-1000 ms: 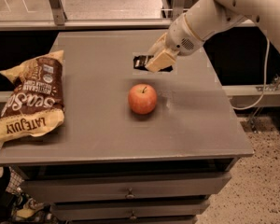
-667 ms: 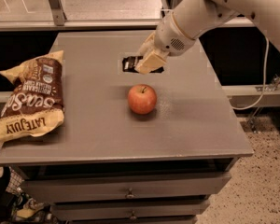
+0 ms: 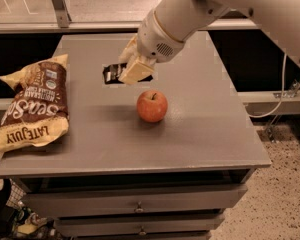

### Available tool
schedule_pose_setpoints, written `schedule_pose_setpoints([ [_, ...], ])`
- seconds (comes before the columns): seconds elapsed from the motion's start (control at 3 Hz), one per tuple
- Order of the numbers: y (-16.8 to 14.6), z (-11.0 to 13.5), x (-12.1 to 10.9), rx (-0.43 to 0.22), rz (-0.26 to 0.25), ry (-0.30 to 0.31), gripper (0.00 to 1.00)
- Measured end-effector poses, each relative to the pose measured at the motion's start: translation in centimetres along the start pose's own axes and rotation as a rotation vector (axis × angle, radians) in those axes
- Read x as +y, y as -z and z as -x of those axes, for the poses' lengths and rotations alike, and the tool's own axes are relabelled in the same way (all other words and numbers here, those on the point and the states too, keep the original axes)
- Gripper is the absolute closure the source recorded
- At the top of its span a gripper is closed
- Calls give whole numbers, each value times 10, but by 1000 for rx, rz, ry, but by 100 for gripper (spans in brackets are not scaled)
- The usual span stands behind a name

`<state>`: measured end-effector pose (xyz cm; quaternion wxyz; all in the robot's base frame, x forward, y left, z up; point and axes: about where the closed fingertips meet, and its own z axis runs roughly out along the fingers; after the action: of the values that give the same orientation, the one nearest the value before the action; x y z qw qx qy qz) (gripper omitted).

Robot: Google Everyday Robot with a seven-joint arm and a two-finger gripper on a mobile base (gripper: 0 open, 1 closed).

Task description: Move rxbar chocolate near brown chip bag

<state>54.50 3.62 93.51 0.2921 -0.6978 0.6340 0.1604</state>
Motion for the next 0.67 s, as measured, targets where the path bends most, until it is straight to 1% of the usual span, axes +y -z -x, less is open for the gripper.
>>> schedule_pose_setpoints([
  [0.33, -21, 10, 0, -40, 65, 35, 100],
  [0.67, -37, 14, 5, -88, 113, 50, 100],
])
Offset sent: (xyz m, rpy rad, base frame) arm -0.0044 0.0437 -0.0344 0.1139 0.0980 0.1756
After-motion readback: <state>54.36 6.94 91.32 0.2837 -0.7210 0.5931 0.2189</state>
